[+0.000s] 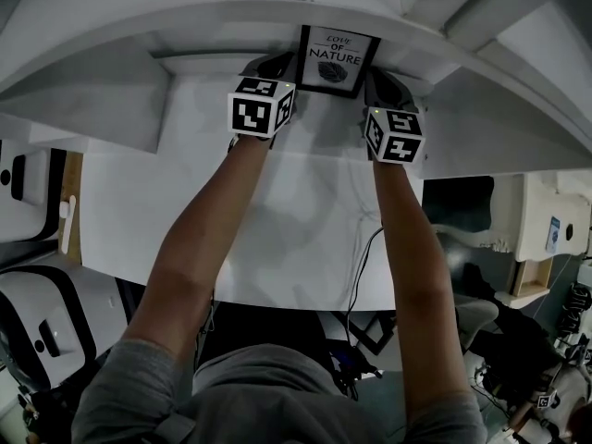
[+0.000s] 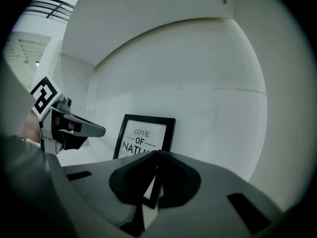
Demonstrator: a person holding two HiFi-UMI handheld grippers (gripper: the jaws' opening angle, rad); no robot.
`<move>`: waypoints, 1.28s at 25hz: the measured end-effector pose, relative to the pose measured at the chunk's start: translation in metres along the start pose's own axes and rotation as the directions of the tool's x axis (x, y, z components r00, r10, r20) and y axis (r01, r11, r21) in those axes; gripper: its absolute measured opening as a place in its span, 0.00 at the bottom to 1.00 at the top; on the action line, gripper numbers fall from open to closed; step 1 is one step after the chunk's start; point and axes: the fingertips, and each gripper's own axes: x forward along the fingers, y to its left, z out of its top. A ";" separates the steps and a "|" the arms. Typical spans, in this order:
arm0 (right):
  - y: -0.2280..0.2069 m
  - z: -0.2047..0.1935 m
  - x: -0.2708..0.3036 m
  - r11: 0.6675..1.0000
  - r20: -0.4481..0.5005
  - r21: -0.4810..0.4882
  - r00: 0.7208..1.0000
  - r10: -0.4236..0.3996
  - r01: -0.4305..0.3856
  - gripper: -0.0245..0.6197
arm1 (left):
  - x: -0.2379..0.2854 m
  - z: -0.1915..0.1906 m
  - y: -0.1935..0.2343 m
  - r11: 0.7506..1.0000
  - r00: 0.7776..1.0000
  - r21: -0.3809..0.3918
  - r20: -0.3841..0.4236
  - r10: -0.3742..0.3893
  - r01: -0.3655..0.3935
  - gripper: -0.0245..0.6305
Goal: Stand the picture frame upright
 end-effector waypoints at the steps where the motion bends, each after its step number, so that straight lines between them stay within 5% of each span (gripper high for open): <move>1: 0.001 0.001 -0.001 1.000 0.001 0.004 1.000 0.001 -0.001 0.08 | -0.001 0.001 0.000 1.000 1.000 -0.001 0.005 0.001 -0.001 0.05; 18: 0.021 0.040 -0.035 0.999 0.062 0.042 0.998 0.027 -0.030 0.08 | -0.032 0.013 -0.014 1.000 0.999 -0.009 0.041 -0.011 0.012 0.05; 25: 0.027 0.054 -0.061 0.997 0.078 0.055 0.996 0.045 -0.049 0.08 | -0.051 0.026 -0.019 0.997 0.999 0.069 0.048 -0.024 0.020 0.05; 32: 0.030 0.080 -0.086 0.996 0.106 0.044 0.992 0.066 -0.071 0.08 | -0.081 0.045 -0.022 0.997 0.995 0.069 0.097 -0.036 0.029 0.05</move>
